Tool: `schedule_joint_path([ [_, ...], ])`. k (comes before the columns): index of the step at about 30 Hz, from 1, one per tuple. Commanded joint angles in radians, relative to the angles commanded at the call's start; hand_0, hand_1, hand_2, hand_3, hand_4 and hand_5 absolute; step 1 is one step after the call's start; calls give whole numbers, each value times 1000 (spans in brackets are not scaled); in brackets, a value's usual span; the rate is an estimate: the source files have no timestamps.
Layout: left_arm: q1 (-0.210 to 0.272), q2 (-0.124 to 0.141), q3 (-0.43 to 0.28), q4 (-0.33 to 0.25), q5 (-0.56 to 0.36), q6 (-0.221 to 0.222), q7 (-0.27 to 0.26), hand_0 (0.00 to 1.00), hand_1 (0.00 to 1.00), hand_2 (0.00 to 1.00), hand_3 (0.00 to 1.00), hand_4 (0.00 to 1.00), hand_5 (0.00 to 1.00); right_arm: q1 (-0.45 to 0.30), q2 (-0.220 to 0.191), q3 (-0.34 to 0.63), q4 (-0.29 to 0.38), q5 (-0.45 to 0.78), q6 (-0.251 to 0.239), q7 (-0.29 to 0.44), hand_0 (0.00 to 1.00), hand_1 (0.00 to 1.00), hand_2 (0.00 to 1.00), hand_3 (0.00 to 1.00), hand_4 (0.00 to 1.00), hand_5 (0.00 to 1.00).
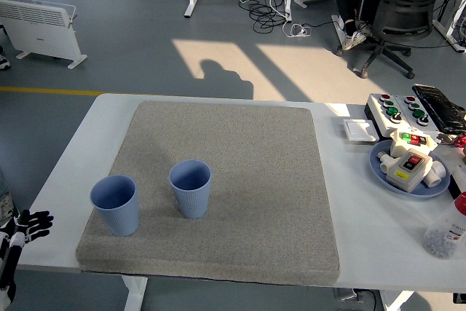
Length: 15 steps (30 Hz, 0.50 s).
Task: Push cup pick cup insert cup
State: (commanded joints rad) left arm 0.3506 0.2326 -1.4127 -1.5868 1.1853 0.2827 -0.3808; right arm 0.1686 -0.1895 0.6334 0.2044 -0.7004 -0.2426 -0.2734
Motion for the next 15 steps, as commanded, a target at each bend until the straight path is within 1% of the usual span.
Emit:
schedule_joint_path([
  [4, -9, 15, 58, -12, 33, -8, 6, 520, 582, 538, 495, 658, 998, 3, 1, -2, 0, -1, 1, 0, 709, 636, 644, 588, 122, 415],
  [5, -13, 16, 72, -14, 58, -13, 12, 520, 582, 538, 495, 658, 998, 4, 1, -2, 0, -2, 1, -1, 709, 636, 644, 588, 122, 415],
  [7, -17, 16, 84, -15, 74, -17, 18, 520, 582, 538, 495, 658, 998, 3, 2, -2, 1, -3, 1, -2, 709, 636, 644, 588, 122, 415],
  [8, -19, 17, 90, -15, 77, -20, 21, 565, 585, 538, 490, 657, 998, 1, 3, -3, 1, 0, 0, -3, 709, 636, 644, 589, 122, 413],
  [13, -37, 42, 136, -18, 79, -31, 33, 565, 585, 538, 490, 657, 998, -5, 3, 0, 2, -7, 2, -7, 709, 636, 644, 589, 122, 413],
  [14, -40, 45, 142, -19, 80, -32, 34, 603, 591, 543, 491, 640, 998, -6, 3, 0, 2, -10, 2, -7, 710, 636, 644, 588, 122, 413],
  [15, -44, 49, 147, -19, 79, -33, 35, 603, 591, 543, 491, 640, 998, -7, 3, 2, 2, -13, 3, -8, 710, 636, 644, 588, 122, 413],
])
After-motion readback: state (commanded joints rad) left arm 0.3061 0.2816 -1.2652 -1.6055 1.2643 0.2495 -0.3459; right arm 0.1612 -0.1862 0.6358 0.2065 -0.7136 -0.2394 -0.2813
